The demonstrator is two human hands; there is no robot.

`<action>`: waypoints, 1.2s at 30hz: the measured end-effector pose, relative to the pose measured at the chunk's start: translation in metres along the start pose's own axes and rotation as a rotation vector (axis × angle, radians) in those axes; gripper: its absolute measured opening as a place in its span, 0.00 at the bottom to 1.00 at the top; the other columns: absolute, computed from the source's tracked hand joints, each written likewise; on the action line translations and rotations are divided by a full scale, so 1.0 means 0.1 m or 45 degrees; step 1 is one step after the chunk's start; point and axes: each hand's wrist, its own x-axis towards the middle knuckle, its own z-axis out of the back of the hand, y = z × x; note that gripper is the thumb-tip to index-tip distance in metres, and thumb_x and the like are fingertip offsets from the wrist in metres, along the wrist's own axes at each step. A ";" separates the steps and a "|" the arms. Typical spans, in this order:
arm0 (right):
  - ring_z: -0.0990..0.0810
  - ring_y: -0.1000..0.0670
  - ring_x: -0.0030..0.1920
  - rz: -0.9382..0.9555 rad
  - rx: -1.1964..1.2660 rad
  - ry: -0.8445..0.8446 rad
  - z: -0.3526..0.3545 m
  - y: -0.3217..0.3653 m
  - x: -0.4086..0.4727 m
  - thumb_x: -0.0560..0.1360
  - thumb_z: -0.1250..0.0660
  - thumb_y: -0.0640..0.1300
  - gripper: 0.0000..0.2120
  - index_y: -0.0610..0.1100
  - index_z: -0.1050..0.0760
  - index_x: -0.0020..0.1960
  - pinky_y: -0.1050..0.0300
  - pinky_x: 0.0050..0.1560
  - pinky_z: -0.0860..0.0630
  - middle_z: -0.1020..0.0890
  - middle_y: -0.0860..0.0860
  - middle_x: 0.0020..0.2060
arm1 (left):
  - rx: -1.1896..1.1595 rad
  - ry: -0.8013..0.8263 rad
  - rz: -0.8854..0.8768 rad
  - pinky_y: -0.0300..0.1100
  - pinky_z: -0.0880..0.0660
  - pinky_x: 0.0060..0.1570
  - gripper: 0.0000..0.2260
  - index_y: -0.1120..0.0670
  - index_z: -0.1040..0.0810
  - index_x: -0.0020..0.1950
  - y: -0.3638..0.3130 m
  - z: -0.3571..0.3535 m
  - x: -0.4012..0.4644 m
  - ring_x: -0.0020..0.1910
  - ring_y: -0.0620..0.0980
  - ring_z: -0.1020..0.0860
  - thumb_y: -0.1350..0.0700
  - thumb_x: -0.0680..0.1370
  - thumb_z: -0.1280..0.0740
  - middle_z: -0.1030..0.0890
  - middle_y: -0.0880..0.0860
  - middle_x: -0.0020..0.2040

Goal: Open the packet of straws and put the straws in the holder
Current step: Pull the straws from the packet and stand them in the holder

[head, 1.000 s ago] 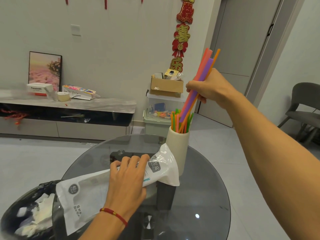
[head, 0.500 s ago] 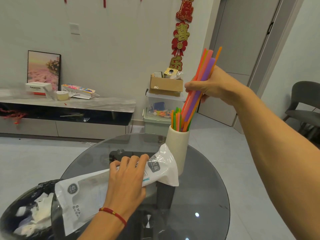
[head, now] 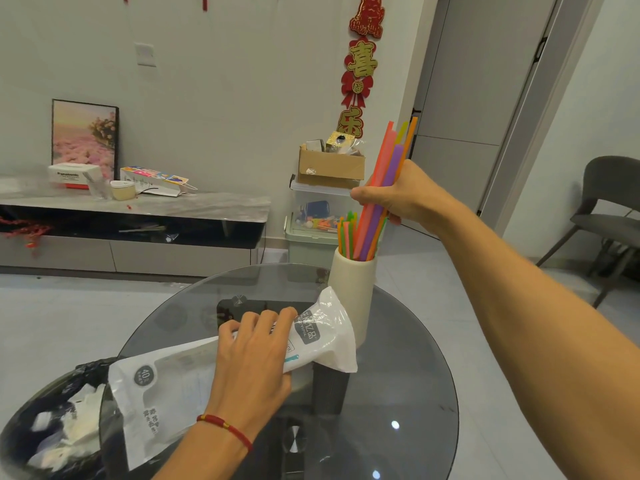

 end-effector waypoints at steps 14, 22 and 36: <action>0.17 0.53 0.45 -0.089 0.219 -0.131 -0.16 -0.04 -0.03 0.70 0.21 0.58 0.21 0.53 0.27 0.54 0.63 0.39 0.23 0.19 0.54 0.46 | -0.017 -0.067 -0.013 0.54 0.25 0.48 0.32 0.51 0.23 0.60 0.00 -0.02 -0.02 0.47 0.56 0.21 0.57 0.56 0.22 0.19 0.51 0.49; 0.18 0.54 0.38 0.401 -0.089 -0.510 -0.26 -0.07 0.04 0.78 0.28 0.41 0.45 0.57 0.53 0.83 0.54 0.44 0.17 0.22 0.50 0.57 | -0.036 -0.053 0.002 0.55 0.24 0.47 0.33 0.52 0.22 0.59 -0.02 0.01 -0.01 0.46 0.56 0.20 0.57 0.54 0.20 0.18 0.52 0.48; 0.38 0.46 0.80 0.431 -0.370 -0.379 -0.27 -0.03 0.05 0.80 0.35 0.52 0.34 0.47 0.41 0.82 0.50 0.75 0.40 0.40 0.48 0.83 | -0.035 -0.022 0.020 0.56 0.24 0.50 0.33 0.52 0.22 0.60 -0.02 0.01 -0.01 0.49 0.56 0.20 0.56 0.55 0.19 0.18 0.52 0.50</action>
